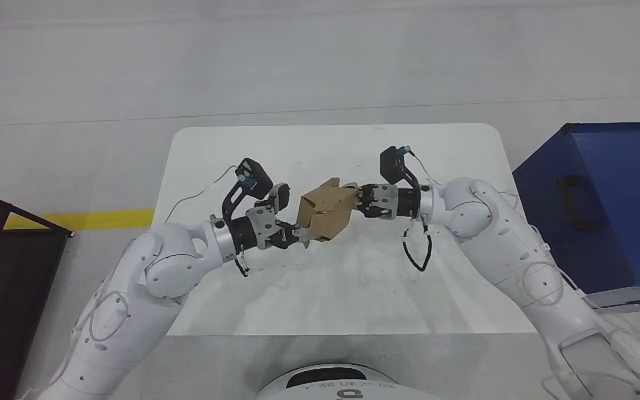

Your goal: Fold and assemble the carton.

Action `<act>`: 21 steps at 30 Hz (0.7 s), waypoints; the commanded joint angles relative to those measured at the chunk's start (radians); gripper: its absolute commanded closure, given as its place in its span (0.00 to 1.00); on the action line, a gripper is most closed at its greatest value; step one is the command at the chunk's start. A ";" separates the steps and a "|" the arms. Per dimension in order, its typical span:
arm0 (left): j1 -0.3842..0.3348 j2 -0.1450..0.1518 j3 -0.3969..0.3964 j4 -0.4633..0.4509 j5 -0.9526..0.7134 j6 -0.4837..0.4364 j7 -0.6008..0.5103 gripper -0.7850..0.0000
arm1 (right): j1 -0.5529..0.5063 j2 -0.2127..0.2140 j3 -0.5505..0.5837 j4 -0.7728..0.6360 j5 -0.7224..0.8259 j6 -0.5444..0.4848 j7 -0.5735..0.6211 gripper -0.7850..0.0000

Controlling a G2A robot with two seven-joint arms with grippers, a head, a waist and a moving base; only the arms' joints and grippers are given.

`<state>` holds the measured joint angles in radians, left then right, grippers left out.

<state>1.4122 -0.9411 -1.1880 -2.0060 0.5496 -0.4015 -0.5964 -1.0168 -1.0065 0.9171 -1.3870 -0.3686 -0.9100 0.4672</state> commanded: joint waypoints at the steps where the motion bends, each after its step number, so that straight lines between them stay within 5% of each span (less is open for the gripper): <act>1: 0.004 0.000 0.003 -0.009 0.002 0.008 -0.014 0.00 | 0.002 -0.001 -0.001 0.002 0.004 0.003 0.002 1.00; 14: 0.045 0.005 -0.007 -0.007 0.032 -0.004 -0.042 0.00 | 0.042 -0.015 -0.023 0.038 0.056 0.009 0.034 1.00; 21: 0.072 0.008 -0.071 0.029 -0.066 -0.060 0.039 0.00 | 0.054 -0.020 -0.029 0.057 0.071 0.002 0.043 1.00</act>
<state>1.4817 -0.9350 -1.2456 -1.9804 0.5037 -0.4404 -0.5604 -0.9637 -1.0264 0.8882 -1.3314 -0.2976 -0.9076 0.5097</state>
